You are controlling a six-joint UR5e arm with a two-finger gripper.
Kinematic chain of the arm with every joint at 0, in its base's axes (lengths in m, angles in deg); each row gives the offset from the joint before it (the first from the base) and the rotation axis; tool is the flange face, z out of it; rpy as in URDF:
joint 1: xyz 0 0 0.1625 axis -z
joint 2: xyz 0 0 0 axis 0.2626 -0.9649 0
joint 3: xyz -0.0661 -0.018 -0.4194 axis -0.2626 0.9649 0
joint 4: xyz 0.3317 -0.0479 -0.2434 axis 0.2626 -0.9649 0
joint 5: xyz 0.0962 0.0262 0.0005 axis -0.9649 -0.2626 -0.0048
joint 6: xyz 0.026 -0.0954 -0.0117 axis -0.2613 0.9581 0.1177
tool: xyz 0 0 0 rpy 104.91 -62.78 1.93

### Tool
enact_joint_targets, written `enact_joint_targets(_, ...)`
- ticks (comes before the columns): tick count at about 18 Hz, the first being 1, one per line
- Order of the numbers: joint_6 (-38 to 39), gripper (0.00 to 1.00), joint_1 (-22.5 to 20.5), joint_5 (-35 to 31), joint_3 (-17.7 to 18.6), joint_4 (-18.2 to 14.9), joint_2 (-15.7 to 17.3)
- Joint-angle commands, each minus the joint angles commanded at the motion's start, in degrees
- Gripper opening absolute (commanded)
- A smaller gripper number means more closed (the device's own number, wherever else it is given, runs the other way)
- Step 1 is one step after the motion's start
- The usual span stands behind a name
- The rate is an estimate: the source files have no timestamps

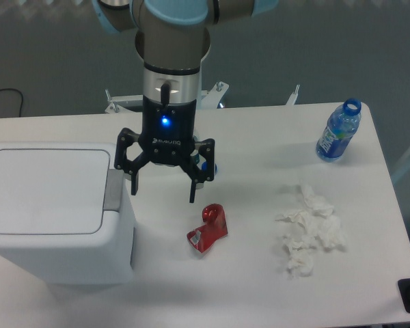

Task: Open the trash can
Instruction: 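Lower the gripper onto the lid edge beside the trash can's grey tab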

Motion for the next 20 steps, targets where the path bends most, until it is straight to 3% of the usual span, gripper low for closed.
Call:
enact_joint_targets(13,4.0,1.0,1.1,0.3,0.3,-0.1,0.0)
enact_joint_targets(20,6.0,1.0,0.5,4.9,2.7,-0.6,0.4)
